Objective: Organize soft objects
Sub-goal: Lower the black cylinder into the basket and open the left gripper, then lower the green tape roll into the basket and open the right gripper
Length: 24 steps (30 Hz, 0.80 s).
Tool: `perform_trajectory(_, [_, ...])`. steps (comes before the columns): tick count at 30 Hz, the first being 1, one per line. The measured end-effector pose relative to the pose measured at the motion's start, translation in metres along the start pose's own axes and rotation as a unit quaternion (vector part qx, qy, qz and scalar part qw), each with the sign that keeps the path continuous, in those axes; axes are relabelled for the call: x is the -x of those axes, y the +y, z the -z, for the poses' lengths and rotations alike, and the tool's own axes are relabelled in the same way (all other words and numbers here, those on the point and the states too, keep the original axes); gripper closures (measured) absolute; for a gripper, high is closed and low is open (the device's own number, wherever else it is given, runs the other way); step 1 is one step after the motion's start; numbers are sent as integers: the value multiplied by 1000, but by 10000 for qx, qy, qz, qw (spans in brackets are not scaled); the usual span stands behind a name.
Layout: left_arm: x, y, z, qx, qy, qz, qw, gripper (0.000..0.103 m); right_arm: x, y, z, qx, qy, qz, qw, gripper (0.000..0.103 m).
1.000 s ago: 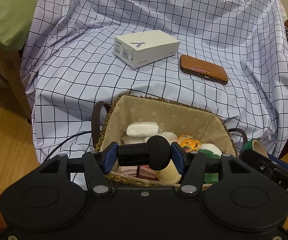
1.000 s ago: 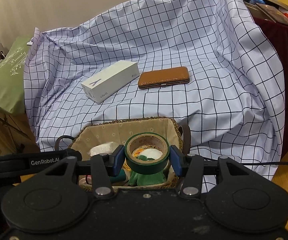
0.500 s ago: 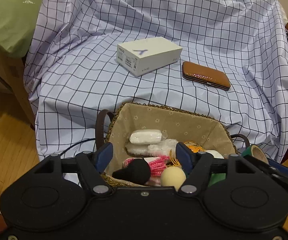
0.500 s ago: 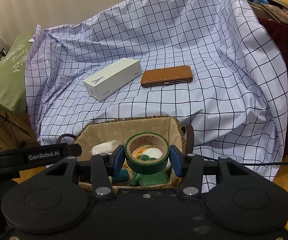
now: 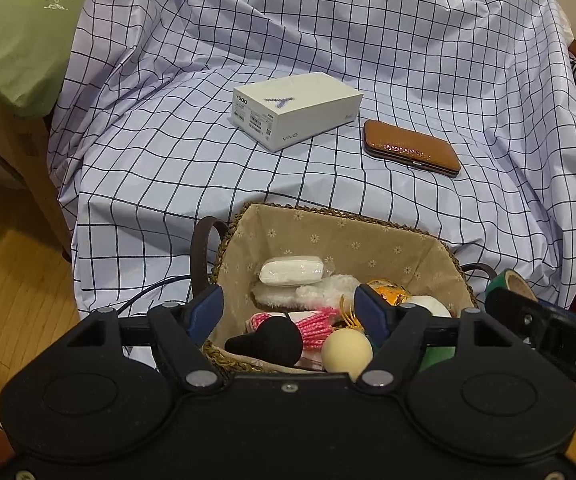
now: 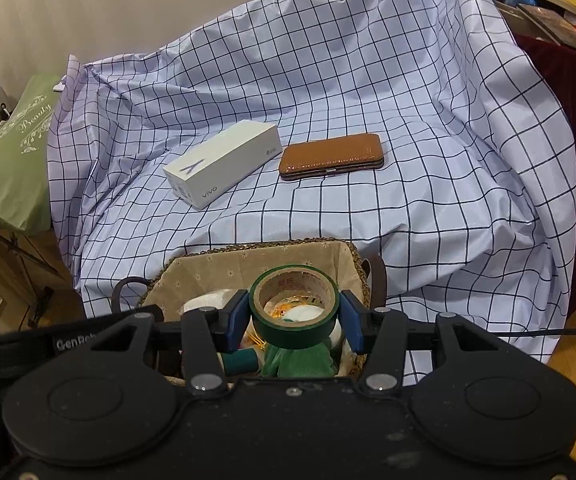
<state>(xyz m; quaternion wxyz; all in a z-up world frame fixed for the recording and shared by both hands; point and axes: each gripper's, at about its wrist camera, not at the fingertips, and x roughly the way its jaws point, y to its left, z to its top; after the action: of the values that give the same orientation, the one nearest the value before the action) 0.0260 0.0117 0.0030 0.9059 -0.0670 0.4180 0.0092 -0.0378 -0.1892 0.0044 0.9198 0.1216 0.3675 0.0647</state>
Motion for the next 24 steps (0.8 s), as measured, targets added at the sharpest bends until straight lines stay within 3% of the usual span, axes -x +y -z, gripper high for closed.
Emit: perform_trajectory(24, [0,0,3,-75,14,-116,9999,29,-23,16,-12,-39,531,-49,9986,54])
